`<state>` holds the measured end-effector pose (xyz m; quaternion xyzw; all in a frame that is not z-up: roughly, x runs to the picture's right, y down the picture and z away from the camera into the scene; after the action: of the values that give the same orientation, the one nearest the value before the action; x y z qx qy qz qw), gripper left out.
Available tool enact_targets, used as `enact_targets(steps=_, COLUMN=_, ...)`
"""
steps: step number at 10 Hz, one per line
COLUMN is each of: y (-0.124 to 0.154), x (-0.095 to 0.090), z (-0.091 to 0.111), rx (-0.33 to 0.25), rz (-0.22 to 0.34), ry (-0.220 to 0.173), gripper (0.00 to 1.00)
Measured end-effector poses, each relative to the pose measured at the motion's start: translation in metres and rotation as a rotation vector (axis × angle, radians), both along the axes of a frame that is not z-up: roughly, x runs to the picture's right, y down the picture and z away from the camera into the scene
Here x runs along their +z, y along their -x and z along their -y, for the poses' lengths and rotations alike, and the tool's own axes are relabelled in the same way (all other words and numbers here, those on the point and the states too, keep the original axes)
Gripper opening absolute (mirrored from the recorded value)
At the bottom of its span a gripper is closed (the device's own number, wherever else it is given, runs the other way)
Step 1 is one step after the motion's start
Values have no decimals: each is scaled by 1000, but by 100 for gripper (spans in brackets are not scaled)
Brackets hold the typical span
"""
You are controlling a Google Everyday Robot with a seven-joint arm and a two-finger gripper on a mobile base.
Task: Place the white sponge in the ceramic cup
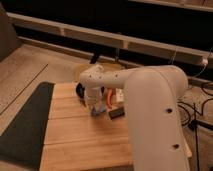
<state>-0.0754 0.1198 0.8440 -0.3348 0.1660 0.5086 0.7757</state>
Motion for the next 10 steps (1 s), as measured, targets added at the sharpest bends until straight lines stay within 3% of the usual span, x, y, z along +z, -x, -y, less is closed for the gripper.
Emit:
enact_targets(steps=3, y=7, x=-19, z=23, rx=7, rz=10, ry=-54, gripper=0)
enact_targets(steps=10, y=5, x=-72, z=109, rx=4, rz=-18, ry=-273, gripper=0)
